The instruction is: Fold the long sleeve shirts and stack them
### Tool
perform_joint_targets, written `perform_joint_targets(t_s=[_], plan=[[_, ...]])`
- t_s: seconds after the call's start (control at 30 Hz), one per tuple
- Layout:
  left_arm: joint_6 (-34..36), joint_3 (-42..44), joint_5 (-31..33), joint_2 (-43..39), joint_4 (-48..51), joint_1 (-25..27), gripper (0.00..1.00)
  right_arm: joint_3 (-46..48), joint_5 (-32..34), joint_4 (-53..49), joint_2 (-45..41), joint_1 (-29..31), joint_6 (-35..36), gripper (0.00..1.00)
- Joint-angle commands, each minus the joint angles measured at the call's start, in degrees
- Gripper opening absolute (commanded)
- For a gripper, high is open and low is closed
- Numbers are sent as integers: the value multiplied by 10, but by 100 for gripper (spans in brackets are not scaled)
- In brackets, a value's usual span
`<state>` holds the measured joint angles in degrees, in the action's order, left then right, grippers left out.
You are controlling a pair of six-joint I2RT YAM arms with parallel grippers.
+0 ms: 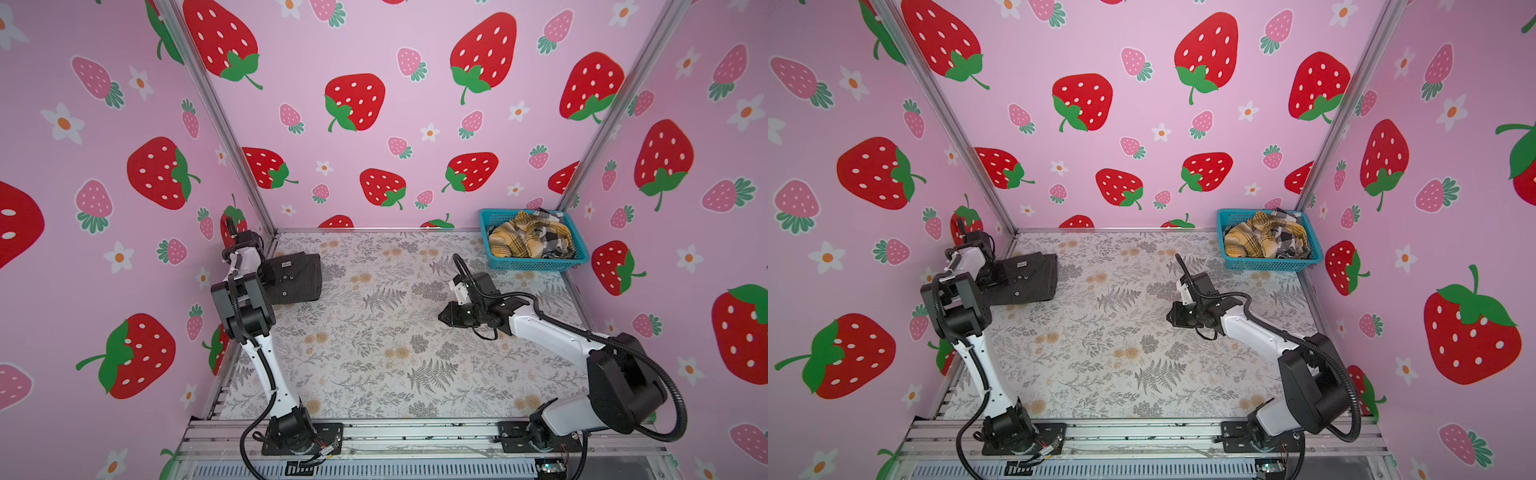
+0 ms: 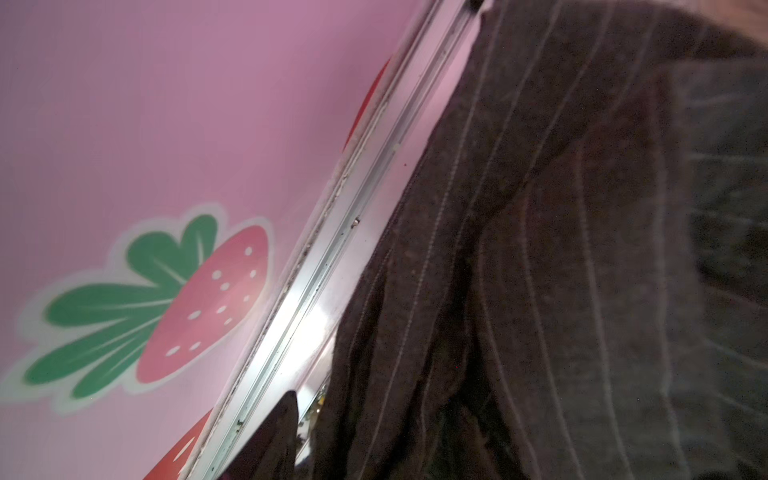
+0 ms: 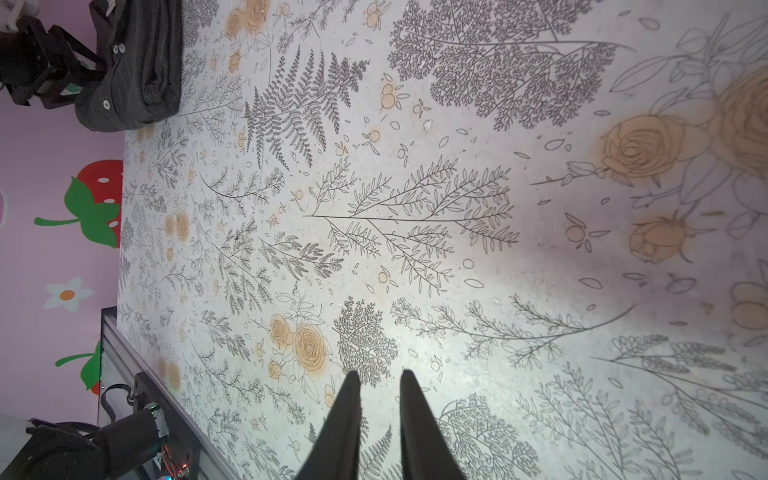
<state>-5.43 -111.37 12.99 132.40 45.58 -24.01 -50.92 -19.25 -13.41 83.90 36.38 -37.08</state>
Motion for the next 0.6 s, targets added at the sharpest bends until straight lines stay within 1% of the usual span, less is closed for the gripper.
perform_joint_targets(t_s=[0.0,0.07,0.17,0.27,0.3,0.37,0.4,0.57], plan=[[-49,-12,29,-70,36,-9,57,-12,9,-16,-24,7,-2,21],[-73,21,22,-111,30,-10,55,-9,10,-17,-30,10,0,21],[-105,102,-15,-177,-7,-10,46,-1,11,-14,-40,14,-3,19],[-128,156,-35,-210,-33,-12,24,3,11,-9,-47,18,-8,18],[-135,163,-37,-211,-35,-14,14,3,12,-9,-50,21,-9,18],[-146,165,-43,-201,-29,-22,3,4,17,-12,-55,24,-9,17],[-148,165,-51,-194,-28,-27,0,4,20,-15,-57,25,-8,17],[-136,164,-55,-152,-34,-37,0,11,27,-20,-64,26,-13,17]])
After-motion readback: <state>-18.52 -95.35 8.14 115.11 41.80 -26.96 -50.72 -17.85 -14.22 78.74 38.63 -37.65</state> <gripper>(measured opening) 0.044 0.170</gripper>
